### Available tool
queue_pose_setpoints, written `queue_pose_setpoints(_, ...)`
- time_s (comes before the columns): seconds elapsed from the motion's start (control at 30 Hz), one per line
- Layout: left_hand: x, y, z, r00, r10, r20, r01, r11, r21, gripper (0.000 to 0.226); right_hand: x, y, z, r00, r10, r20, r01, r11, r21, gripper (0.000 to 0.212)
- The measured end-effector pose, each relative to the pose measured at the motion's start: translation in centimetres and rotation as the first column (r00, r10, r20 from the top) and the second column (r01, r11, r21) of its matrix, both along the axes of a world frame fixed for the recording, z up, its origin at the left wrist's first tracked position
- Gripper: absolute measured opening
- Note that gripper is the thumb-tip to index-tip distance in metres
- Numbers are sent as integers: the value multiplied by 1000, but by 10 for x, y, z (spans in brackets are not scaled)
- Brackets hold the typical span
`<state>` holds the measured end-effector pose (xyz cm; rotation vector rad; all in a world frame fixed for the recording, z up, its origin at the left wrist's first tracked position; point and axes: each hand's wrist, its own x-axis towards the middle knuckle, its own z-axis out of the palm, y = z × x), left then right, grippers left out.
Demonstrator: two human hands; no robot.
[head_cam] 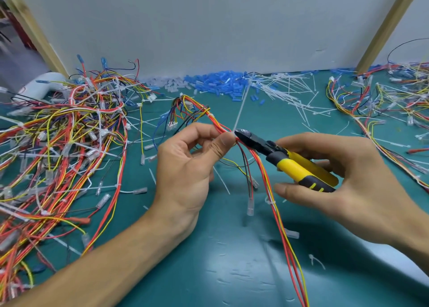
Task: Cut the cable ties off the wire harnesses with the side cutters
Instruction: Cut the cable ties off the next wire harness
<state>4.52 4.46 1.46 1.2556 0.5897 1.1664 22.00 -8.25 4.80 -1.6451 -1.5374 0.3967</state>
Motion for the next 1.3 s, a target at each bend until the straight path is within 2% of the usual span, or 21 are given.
queue_pose_setpoints(0.1, 1, 1, 0, 1000, 4, -17, -3, 1000, 29, 18, 1, -1, 0, 1000, -16, -22, 16, 1000, -9, 47)
queue_pose_setpoints(0.3, 0, -1, -1, 998, 17, -54, -14, 997, 71, 18, 6, -2, 3, 1000, 0, -15, -1, 999, -46, 39)
queue_pose_setpoints(0.33, -1, -1, -1, 999, 5, -53, -1, 998, 68, 16, 8, -2, 3, 999, 30, -43, -33, 997, -66, 36)
queue_pose_setpoints(0.4, -2, -2, 0, 998, -57, -38, 59, 997, 46, 11, 11, 0, 6, 967, 116, -225, -145, 983, -115, 31)
queue_pose_setpoints(0.5, -4, -4, 0, 989, -147, -18, 147, 989, 7, 9, 15, 3, 8, 825, 182, -535, -336, 919, -207, 18)
queue_pose_setpoints(0.6, -4, -7, 2, 986, -164, -22, 164, 986, 12, 11, 22, 6, 7, 624, 159, -765, -519, 816, -254, 32)
queue_pose_setpoints(0.67, -4, -7, 3, 987, -159, -19, 160, 987, 25, 14, 25, 8, 9, 509, 150, -848, -624, 743, -243, 35)
queue_pose_setpoints(0.73, -5, -8, 4, 986, -166, -9, 166, 986, 23, 15, 27, 8, 9, 440, 144, -886, -671, 709, -218, 41)
queue_pose_setpoints(0.77, -5, -8, 4, 985, -172, -3, 172, 985, 20, 14, 27, 7, 9, 452, 144, -881, -663, 714, -224, 48)
queue_pose_setpoints(0.8, -5, -8, 4, 985, -175, -1, 175, 984, 18, 14, 28, 7, 9, 520, 174, -836, -633, 736, -240, 48)
queue_pose_setpoints(0.87, -5, -8, 3, 984, -177, -16, 177, 984, 23, 15, 27, 6, 8, 740, 270, -616, -520, 811, -268, 32)
queue_pose_setpoints(0.9, -5, -7, 2, 983, -181, -34, 182, 983, 36, 15, 26, 6, 9, 819, 297, -491, -464, 847, -261, 26)
queue_pose_setpoints(0.93, -6, -7, 2, 980, -187, -61, 191, 980, 59, 16, 25, 6, 9, 859, 310, -408, -433, 866, -252, 22)
queue_pose_setpoints(1.03, -7, -9, 0, 965, -210, -154, 232, 962, 144, 20, 25, 5, 9, 876, 311, -367, -416, 875, -249, 19)
queue_pose_setpoints(1.13, -7, -10, -1, 960, -216, -175, 245, 956, 163, 22, 26, 5, 6, 867, 304, -395, -428, 861, -276, 45)
queue_pose_setpoints(1.3, -6, -11, -1, 956, -235, -173, 263, 951, 162, 23, 28, 3, 8, 835, 284, -472, -461, 828, -318, 47)
